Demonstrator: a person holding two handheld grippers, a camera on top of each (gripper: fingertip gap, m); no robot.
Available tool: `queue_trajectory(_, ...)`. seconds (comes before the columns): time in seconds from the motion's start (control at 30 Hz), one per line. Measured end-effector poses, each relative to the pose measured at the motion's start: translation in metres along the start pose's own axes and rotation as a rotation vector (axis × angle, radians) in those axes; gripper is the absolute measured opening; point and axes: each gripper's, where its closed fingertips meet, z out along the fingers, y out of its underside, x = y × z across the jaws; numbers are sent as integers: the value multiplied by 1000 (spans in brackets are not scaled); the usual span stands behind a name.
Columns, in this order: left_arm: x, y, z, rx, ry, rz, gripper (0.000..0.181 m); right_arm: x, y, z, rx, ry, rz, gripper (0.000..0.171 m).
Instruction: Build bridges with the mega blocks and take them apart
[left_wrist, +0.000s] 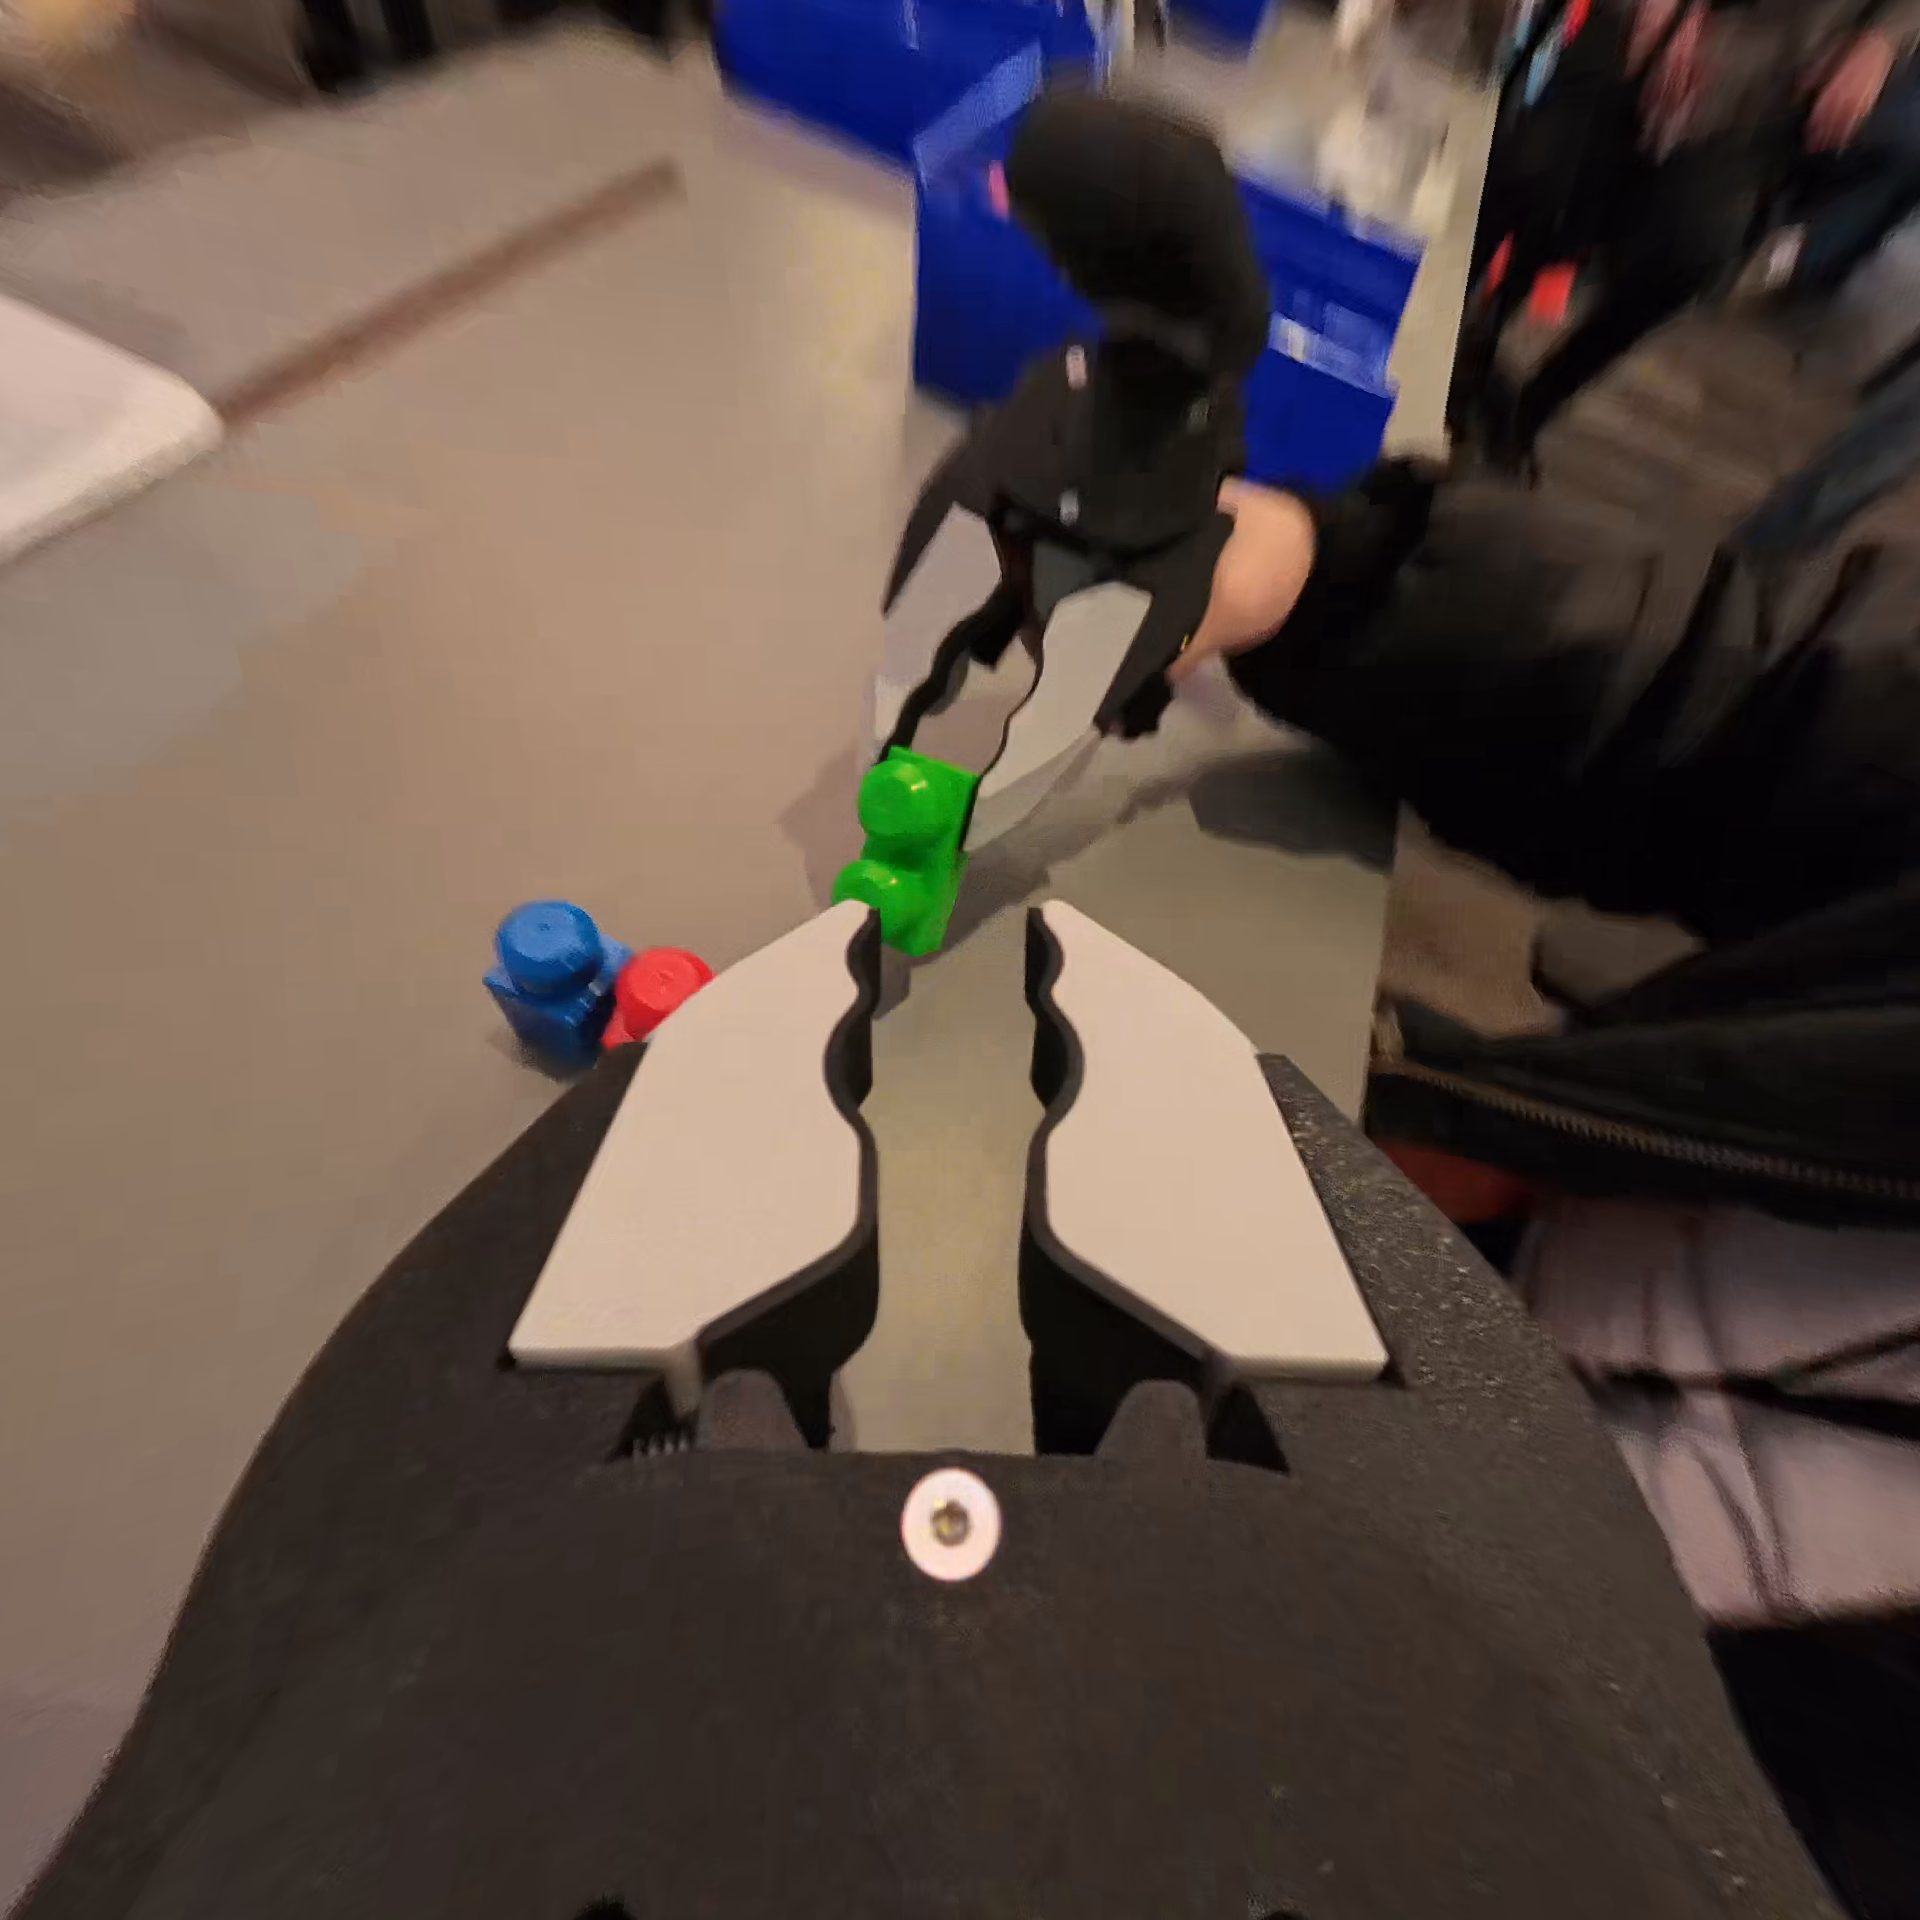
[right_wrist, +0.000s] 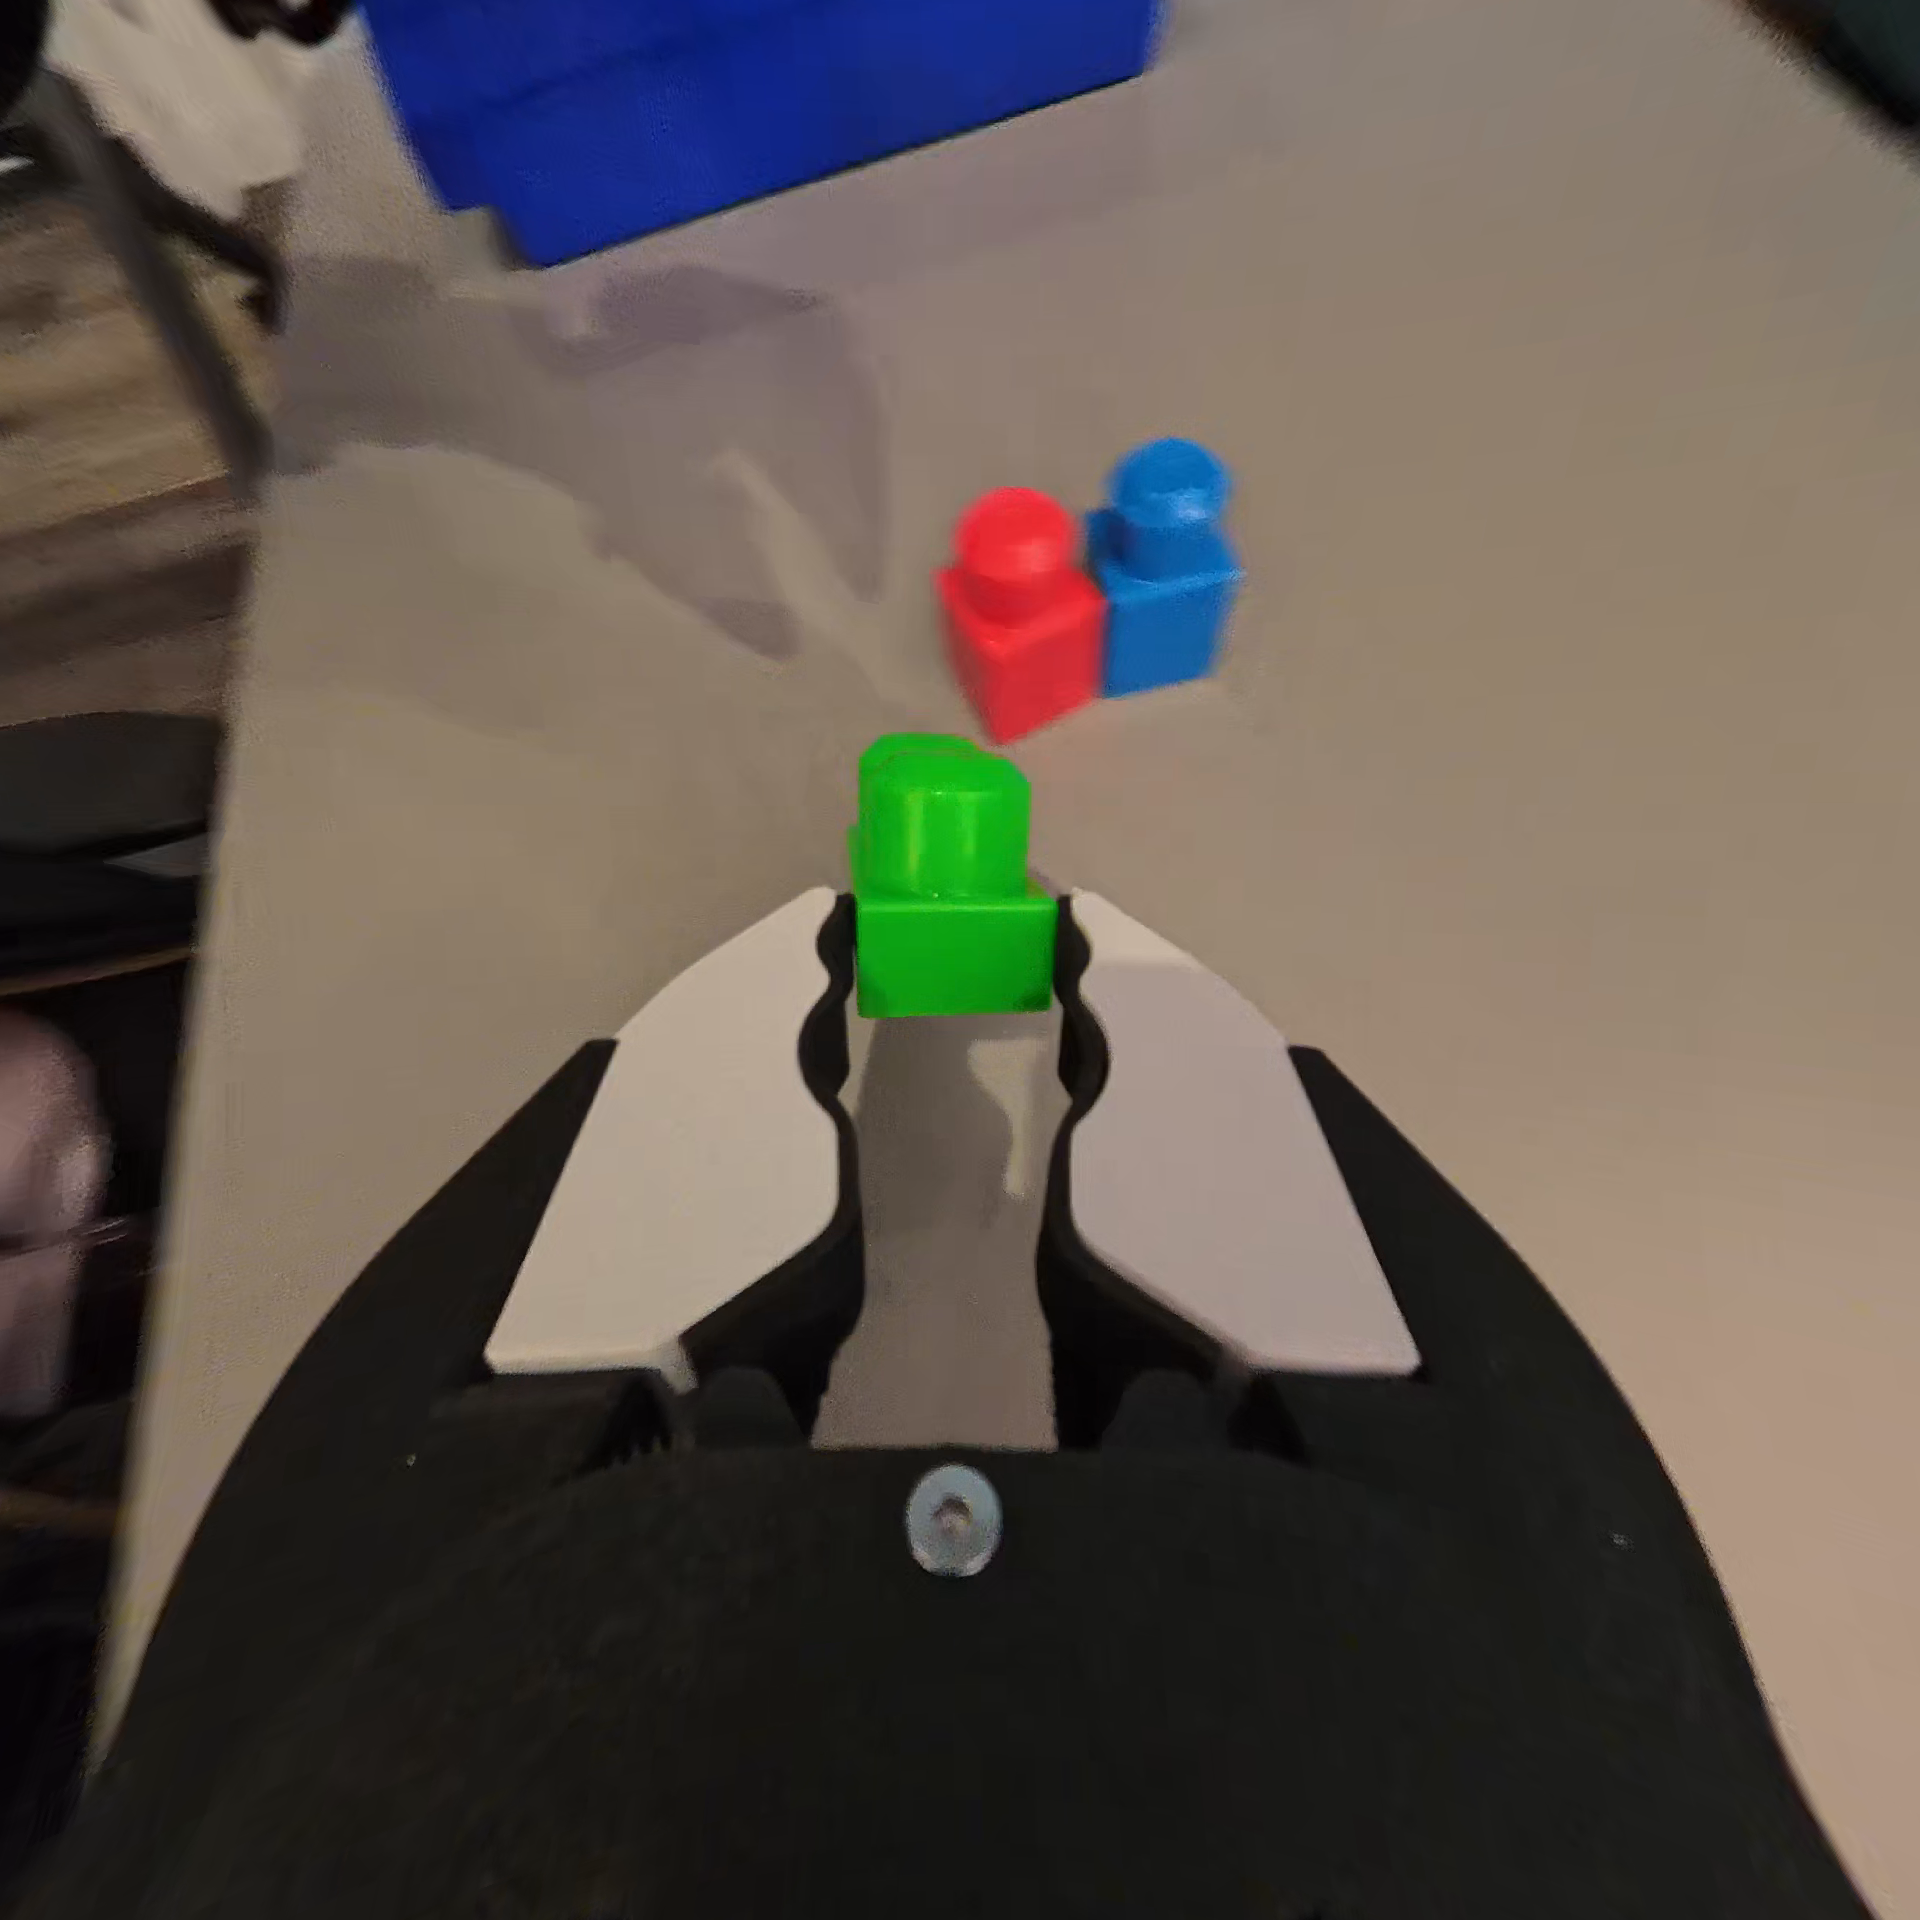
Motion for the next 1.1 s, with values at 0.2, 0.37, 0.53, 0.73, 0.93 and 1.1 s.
queue_trajectory(0.2,-21,11,-21,333,-217,98,47,82,18,-29,155,299,18,36)
queue_trajectory(0.37,-52,38,5,288,-430,47,51,105,45,-25,91,337,55,36)
queue_trajectory(0.53,-65,58,29,138,-489,92,48,104,52,-28,72,363,55,45)
queue_trajectory(0.73,-68,87,48,30,-459,-27,40,78,11,-41,203,329,44,23)
queue_trajectory(0.93,-87,102,63,-83,-525,-45,34,66,-36,21,127,230,131,7)
queue_trajectory(1.1,-97,101,71,-121,-560,-38,35,94,-44,70,19,232,187,0)
